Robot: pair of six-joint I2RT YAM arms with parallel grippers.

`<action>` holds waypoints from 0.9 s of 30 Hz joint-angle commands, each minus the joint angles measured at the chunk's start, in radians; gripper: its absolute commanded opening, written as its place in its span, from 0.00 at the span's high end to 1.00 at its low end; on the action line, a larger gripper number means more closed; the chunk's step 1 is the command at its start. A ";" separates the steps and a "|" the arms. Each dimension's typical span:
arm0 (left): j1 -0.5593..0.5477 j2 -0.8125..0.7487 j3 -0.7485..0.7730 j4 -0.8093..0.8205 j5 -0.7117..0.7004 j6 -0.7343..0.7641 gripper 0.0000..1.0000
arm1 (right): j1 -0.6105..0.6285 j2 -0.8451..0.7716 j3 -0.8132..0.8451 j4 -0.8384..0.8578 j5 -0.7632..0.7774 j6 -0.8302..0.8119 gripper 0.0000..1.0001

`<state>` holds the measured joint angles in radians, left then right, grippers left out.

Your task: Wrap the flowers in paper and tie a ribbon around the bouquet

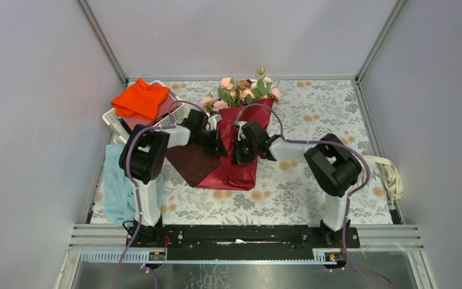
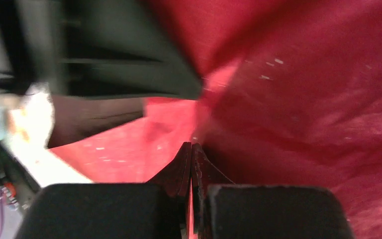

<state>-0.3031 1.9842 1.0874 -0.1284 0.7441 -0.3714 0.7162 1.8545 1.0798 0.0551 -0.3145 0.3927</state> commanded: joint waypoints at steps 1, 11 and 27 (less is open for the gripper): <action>0.026 -0.013 0.006 -0.091 -0.128 0.046 0.93 | -0.020 0.069 -0.013 0.071 0.079 0.003 1.00; 0.164 -0.255 0.118 -0.429 -0.230 0.253 0.01 | -0.020 0.099 -0.155 0.162 0.097 0.066 1.00; 0.541 -0.201 -0.012 -0.315 -0.440 0.242 0.01 | -0.016 0.057 -0.198 0.187 0.084 0.035 1.00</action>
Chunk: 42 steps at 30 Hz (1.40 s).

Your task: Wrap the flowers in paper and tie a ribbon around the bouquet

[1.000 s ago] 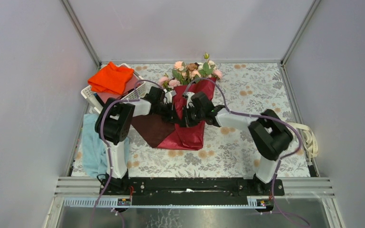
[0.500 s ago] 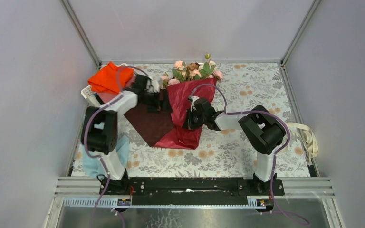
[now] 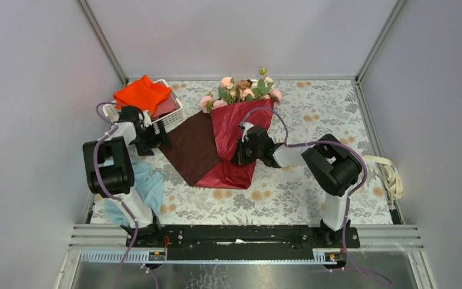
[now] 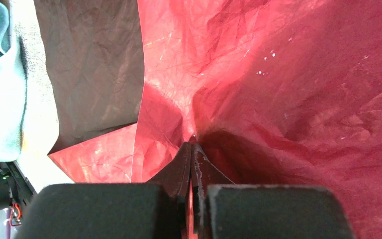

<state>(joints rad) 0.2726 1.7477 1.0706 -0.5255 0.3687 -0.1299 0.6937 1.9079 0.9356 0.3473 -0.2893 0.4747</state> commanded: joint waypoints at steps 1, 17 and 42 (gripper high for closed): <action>-0.045 0.045 0.001 0.103 -0.084 -0.005 0.01 | 0.007 0.000 -0.058 -0.103 0.057 -0.047 1.00; -0.254 0.167 0.027 0.151 0.009 -0.075 0.18 | 0.007 -0.013 -0.080 -0.102 0.062 -0.062 1.00; -0.669 0.103 0.363 0.056 0.303 -0.134 1.00 | 0.008 -0.030 -0.111 -0.002 0.015 -0.008 1.00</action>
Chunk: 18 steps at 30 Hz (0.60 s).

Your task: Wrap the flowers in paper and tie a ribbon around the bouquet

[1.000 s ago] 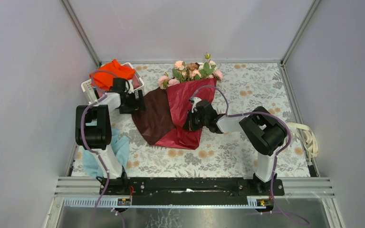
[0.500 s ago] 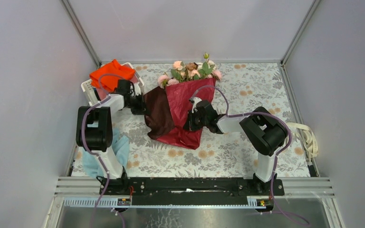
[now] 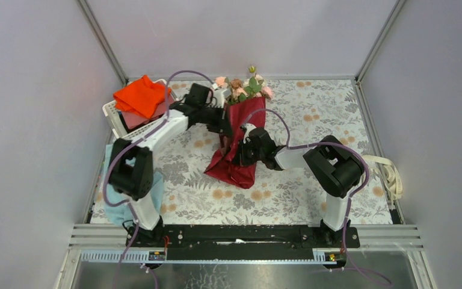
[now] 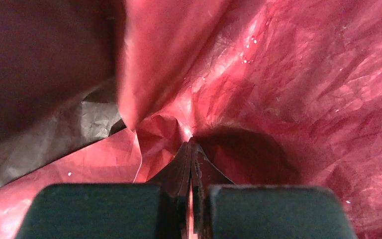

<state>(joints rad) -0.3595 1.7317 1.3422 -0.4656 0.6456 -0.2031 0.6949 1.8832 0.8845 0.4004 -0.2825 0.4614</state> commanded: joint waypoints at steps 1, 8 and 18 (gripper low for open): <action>-0.047 0.150 0.115 0.014 0.005 -0.077 1.00 | 0.009 -0.018 -0.076 -0.029 0.011 0.017 1.00; -0.099 0.331 0.219 0.105 -0.137 -0.136 1.00 | 0.016 -0.080 -0.168 0.099 0.008 0.102 1.00; -0.148 0.414 0.202 0.108 -0.257 -0.032 1.00 | 0.018 -0.220 -0.202 0.048 0.018 0.159 0.99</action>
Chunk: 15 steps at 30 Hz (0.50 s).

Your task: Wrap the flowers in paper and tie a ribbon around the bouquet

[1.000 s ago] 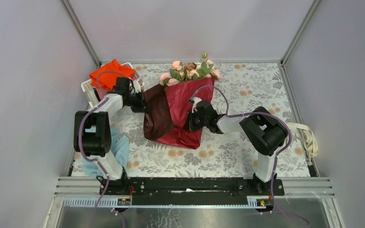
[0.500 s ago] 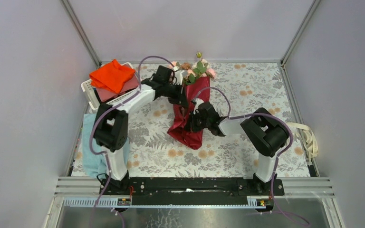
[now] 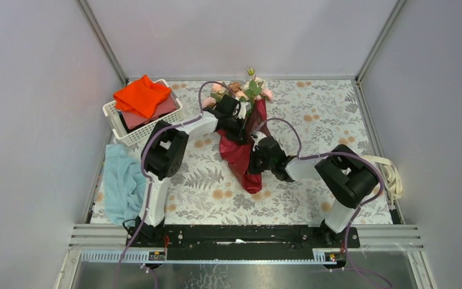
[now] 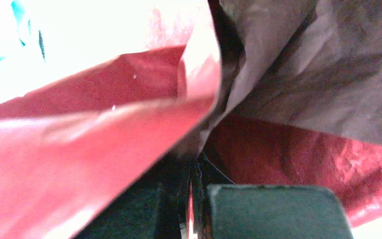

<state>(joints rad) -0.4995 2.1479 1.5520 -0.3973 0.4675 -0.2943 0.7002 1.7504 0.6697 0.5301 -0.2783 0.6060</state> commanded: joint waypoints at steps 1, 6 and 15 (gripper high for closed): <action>-0.008 -0.009 -0.025 0.042 -0.096 0.075 1.00 | 0.008 -0.103 0.024 -0.128 0.026 0.007 0.98; -0.003 -0.044 -0.120 0.081 -0.154 0.121 1.00 | -0.053 -0.127 0.083 -0.287 -0.016 -0.054 0.92; 0.025 -0.086 -0.166 0.113 -0.115 0.107 1.00 | -0.144 -0.118 0.150 -0.406 -0.070 -0.149 0.91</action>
<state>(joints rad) -0.5007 2.0911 1.4216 -0.2943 0.3847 -0.2146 0.5648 1.6566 0.7723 0.2020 -0.3096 0.5175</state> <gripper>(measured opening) 0.008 0.102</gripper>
